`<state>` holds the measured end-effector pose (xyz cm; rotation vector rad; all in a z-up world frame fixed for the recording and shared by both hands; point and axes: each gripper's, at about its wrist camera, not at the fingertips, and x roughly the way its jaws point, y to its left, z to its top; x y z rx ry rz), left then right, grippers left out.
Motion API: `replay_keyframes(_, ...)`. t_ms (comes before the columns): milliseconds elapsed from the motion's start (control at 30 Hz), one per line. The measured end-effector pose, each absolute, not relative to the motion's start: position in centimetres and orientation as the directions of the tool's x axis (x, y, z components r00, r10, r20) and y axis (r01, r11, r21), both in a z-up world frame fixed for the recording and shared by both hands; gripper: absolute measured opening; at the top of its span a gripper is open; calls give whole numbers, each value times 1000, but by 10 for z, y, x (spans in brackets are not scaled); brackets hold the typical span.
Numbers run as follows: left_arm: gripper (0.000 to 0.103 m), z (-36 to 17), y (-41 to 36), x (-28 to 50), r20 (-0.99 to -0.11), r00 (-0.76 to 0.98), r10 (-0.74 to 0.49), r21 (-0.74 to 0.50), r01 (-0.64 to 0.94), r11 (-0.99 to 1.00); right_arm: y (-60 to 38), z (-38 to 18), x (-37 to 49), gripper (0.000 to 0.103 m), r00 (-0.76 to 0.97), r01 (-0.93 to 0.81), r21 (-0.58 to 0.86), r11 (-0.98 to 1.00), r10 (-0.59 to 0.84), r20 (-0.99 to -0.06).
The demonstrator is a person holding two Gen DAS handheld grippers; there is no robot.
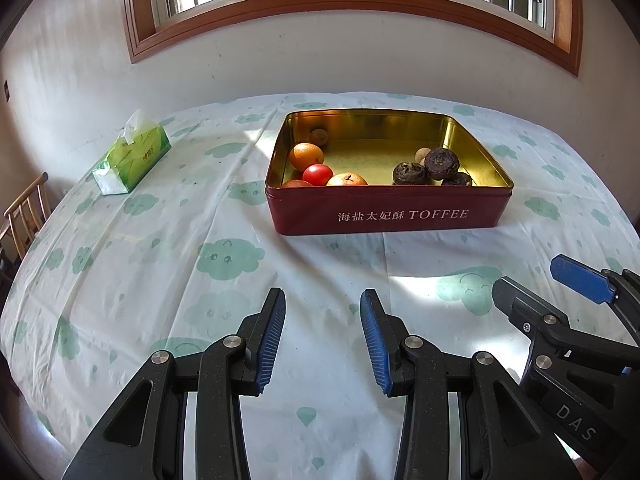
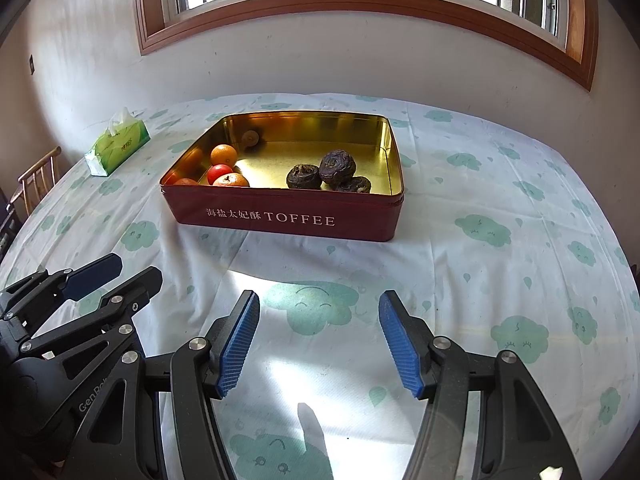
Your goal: Organize fruits
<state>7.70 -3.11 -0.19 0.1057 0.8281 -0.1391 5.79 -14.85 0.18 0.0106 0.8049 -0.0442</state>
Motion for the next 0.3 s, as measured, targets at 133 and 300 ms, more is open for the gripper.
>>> replay_keyframes(133,41,-2,-30,76,-735,673,-82,41,166,985,-149,2,58,60,692,44,-6,999,-35,-721)
replay_keyframes(300,41,-1,-29,77,-742,664,-90,28,166,986,-148,1,57,60,691,44,-6,999,-34,-722)
